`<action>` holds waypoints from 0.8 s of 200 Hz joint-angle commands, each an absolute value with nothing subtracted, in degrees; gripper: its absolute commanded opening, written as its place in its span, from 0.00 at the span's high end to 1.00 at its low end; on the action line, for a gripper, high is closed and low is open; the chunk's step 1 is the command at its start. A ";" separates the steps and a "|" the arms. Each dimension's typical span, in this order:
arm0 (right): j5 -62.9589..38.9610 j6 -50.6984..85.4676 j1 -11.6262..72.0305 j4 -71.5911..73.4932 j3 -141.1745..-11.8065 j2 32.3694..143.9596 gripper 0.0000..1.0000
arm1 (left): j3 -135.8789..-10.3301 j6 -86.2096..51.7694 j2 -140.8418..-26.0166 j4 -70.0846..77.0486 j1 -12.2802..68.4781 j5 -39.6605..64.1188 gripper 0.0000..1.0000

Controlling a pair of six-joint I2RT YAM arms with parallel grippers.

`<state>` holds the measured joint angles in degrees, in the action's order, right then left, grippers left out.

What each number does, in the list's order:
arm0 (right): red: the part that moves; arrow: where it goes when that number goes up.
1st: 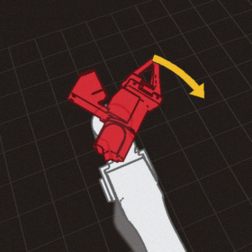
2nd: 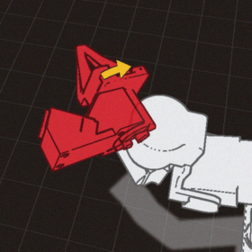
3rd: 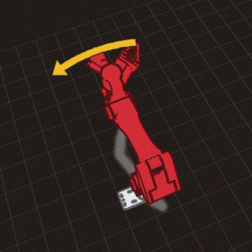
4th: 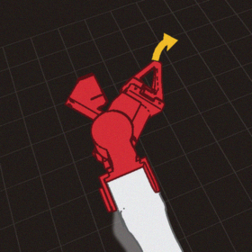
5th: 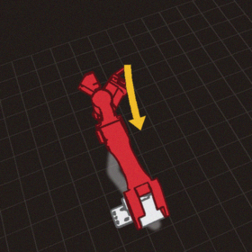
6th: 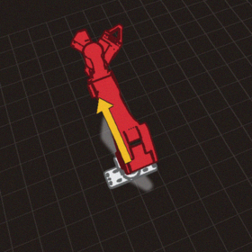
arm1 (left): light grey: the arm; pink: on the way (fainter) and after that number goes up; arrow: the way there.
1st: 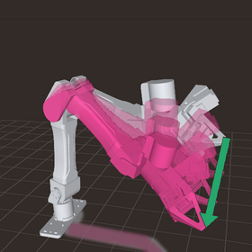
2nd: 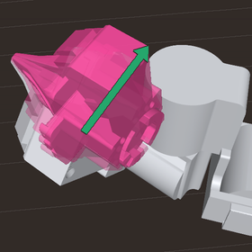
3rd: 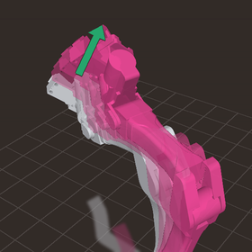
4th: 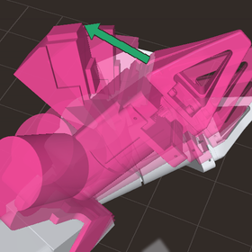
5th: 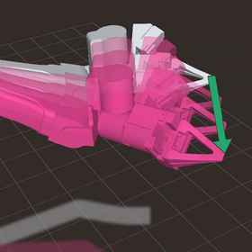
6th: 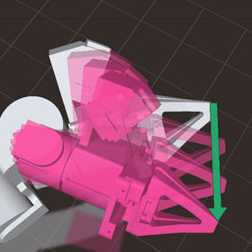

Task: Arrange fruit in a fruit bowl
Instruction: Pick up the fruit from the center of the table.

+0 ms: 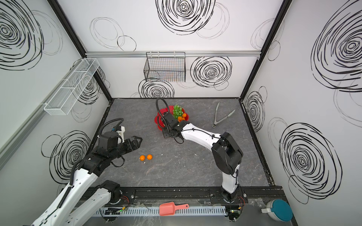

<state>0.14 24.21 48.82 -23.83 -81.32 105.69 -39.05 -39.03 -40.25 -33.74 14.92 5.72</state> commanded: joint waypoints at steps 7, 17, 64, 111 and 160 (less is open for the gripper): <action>-0.36 26.66 53.41 -20.90 -80.26 105.79 0.54 | -38.50 -43.25 -37.19 -39.36 14.30 -0.22 0.04; -0.92 26.94 54.79 -20.40 -80.29 106.70 0.54 | -38.45 -43.88 -36.00 -40.72 13.98 -1.15 0.04; -4.75 28.67 60.64 -17.88 -81.13 111.40 0.54 | -37.73 -47.72 -32.55 -45.20 12.35 -3.26 0.04; -6.49 30.30 63.32 -17.28 -83.37 116.02 0.52 | -37.10 -48.34 -31.95 -46.06 11.86 -5.25 0.04; -6.70 30.67 63.45 -17.32 -84.20 117.99 0.50 | -36.33 -48.41 -31.81 -45.26 11.87 -4.05 0.04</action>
<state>-6.74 29.69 63.26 -18.26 -81.89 117.19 -36.99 -47.53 -32.38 -45.60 12.25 -3.27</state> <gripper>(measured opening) 0.494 0.959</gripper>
